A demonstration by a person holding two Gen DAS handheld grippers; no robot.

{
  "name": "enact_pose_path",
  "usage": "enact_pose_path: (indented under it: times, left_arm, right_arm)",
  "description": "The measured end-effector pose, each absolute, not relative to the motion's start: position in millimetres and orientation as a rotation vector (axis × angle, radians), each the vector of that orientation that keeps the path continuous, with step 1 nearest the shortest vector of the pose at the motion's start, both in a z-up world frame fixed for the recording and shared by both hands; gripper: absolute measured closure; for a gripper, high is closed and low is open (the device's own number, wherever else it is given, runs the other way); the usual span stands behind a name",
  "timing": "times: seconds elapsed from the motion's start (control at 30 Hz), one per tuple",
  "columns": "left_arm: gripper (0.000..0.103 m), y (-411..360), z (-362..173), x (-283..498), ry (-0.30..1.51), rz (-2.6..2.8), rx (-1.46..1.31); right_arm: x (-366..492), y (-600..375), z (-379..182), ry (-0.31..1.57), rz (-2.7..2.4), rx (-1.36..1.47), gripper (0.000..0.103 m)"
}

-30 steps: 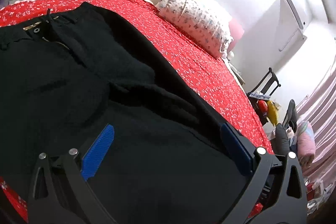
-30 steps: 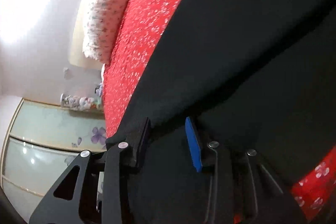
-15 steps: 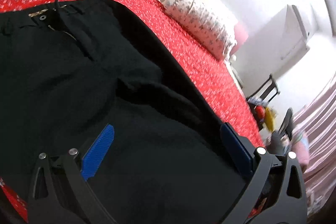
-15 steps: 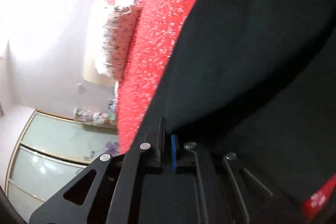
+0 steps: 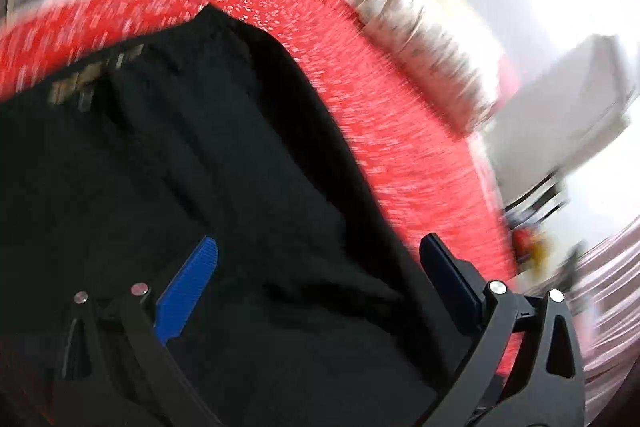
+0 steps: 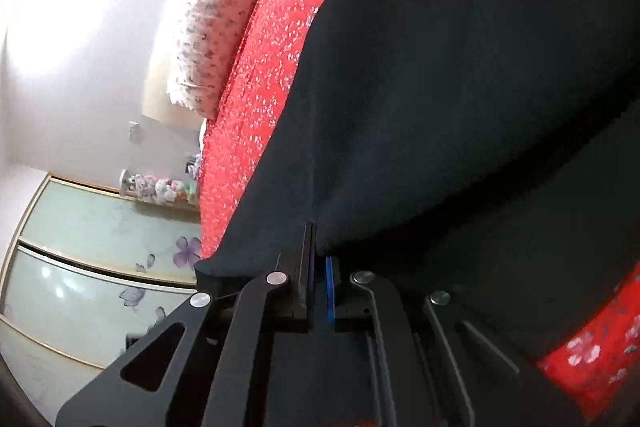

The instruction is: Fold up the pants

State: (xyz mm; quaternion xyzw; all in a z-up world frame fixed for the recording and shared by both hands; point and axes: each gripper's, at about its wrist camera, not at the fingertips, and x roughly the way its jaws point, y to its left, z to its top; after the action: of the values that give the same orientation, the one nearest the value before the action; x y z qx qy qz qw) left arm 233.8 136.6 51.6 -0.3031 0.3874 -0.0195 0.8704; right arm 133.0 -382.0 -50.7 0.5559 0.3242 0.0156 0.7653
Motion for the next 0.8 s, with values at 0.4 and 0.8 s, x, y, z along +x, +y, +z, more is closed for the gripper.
enact_pose_path:
  times: [0.4,0.8]
  left_arm:
    - [0.002,159,14,402,1.05,0.373,-0.559]
    - [0.002,164,15,415,0.944,0.299,-0.729]
  right_arm:
    - [149,-372,-41,0.761,0.036,1.057,0.099]
    - [159,-366,-38,0.784,0.052,1.003,0.099]
